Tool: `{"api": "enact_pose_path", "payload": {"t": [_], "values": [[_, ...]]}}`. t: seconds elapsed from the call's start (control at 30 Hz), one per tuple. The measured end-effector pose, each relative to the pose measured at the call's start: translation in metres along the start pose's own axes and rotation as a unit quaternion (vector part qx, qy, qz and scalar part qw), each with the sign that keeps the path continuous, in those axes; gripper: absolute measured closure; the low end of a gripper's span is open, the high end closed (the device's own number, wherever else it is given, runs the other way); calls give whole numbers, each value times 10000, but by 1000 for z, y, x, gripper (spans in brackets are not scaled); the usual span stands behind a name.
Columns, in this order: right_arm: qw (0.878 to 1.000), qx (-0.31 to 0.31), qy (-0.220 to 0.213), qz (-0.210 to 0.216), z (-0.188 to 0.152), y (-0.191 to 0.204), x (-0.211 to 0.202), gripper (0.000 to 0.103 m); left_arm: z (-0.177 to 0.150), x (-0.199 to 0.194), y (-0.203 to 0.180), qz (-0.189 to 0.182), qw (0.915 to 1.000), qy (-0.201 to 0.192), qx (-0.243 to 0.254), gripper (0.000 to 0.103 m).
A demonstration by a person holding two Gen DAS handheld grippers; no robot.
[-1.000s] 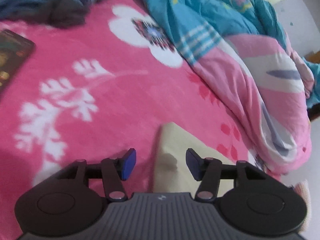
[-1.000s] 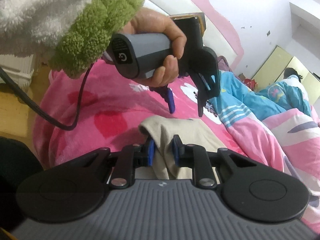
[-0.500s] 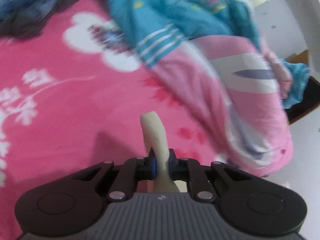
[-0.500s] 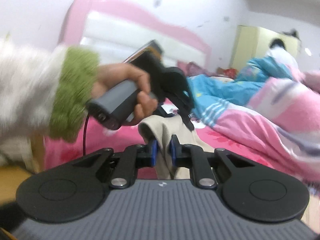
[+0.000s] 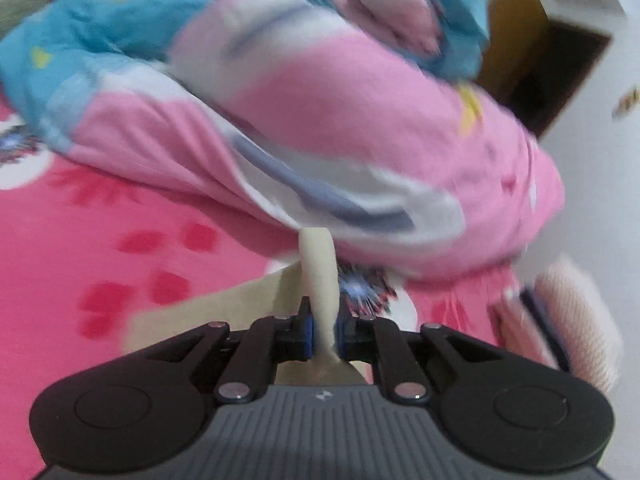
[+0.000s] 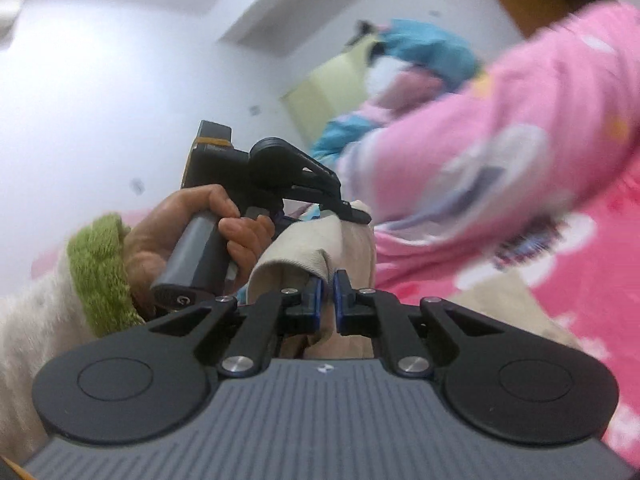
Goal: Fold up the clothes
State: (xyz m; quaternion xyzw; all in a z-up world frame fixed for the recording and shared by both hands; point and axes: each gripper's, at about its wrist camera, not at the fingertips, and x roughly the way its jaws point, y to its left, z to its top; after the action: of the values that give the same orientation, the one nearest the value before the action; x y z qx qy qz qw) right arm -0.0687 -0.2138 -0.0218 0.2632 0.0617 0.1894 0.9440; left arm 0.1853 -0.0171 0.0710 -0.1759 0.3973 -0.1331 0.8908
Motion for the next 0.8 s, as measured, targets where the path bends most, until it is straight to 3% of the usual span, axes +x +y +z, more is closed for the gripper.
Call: {"api": "enact_pose_path", "payload": {"t": [0.07, 0.17, 0.2, 0.3, 0.47, 0.6, 0.67, 0.73, 0.8], "values": [[9993, 317, -23, -201, -4, -26, -10, 98, -11, 30, -20, 108, 9993, 160, 327, 90], [9950, 886, 15, -467, -15, -66, -11, 98, -33, 66, -28, 6, 9972, 344, 664, 71], [9920, 1121, 77, -574, -22, -82, -8, 99, -38, 72, -25, -57, 9973, 412, 610, 62], [9823, 1726, 237, -693, -36, -116, -2, 99, -47, 74, -10, -279, 9978, 502, 326, 58], [9673, 2454, 458, -454, -47, -148, 2, 97, -38, 2, 21, -604, 9967, 24, 547, 49], [9684, 2384, 715, -164, -35, -152, -11, 89, -52, -70, 42, -151, 9909, -297, 1303, 43], [9708, 2298, 686, -16, -26, -154, -26, 69, -71, -98, 50, 118, 9848, -347, 1696, 41], [9730, 2221, 629, 53, -15, -154, -35, 59, -92, -123, 57, 324, 9769, -385, 2079, 35], [9763, 2087, 570, 38, -5, -152, -43, 55, -122, -133, 56, 304, 9699, -404, 2381, 31]]}}
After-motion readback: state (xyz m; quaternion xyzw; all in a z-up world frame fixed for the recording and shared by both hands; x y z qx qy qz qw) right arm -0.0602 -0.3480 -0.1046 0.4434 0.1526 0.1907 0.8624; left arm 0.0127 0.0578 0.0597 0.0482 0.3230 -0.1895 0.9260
